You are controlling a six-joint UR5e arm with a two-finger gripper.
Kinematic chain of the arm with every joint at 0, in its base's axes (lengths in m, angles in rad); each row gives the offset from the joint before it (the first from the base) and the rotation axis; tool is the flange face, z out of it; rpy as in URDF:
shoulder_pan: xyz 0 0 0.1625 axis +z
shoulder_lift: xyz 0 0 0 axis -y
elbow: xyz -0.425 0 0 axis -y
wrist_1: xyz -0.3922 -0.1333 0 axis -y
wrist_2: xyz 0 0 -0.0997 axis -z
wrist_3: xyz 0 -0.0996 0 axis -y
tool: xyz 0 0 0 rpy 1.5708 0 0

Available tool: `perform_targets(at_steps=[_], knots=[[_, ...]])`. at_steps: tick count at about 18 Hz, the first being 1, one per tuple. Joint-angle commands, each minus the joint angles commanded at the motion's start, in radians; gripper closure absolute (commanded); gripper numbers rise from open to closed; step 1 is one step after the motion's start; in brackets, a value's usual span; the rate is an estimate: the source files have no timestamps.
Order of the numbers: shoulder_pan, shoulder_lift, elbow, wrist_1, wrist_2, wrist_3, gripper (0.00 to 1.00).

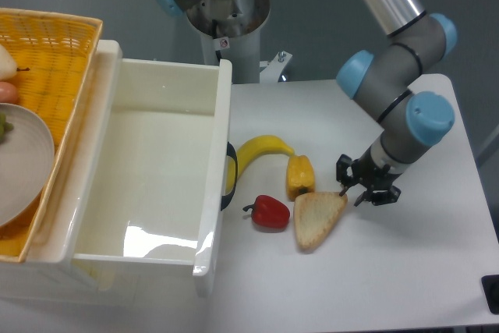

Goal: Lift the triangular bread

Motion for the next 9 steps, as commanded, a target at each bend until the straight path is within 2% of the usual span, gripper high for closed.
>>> perform_targets(at_steps=[3, 6, 9], knots=[[-0.006, -0.002, -0.006, 0.001, 0.0, 0.0, 0.48], [-0.02, 0.0, -0.044, 0.017, 0.002, -0.003, 0.46], [-0.029, -0.005, -0.044, 0.017, 0.002, -0.011, 0.38]])
